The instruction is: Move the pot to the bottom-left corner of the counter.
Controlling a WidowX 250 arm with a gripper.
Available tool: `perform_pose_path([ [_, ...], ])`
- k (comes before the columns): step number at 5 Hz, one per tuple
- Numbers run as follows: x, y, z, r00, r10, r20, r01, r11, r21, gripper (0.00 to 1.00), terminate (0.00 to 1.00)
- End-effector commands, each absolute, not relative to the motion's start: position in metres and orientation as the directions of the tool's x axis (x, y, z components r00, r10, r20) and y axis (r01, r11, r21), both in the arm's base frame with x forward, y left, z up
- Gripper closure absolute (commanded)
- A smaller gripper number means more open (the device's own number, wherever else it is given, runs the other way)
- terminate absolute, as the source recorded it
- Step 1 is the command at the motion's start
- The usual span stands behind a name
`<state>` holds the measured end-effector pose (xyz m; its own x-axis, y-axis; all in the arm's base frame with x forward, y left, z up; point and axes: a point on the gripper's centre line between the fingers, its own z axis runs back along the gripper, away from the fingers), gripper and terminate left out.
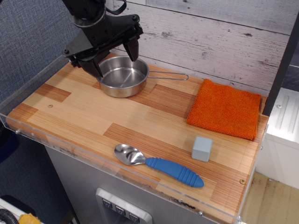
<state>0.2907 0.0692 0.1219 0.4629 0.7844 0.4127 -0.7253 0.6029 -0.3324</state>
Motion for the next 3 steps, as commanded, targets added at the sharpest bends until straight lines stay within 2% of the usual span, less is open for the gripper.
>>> perform_pose_path([
  [1, 0.301, 0.088, 0.115, 0.047, 0.957, 0.287, -0.846, 0.191, -0.497, 0.00, 0.00],
  [2, 0.307, 0.098, 0.098, -0.071, 0.979, 0.189, -0.857, 0.037, -0.514, 0.00, 0.00],
  [3, 0.316, 0.109, 0.087, -0.116, 0.978, 0.175, -0.855, -0.008, -0.519, 0.00, 0.00],
])
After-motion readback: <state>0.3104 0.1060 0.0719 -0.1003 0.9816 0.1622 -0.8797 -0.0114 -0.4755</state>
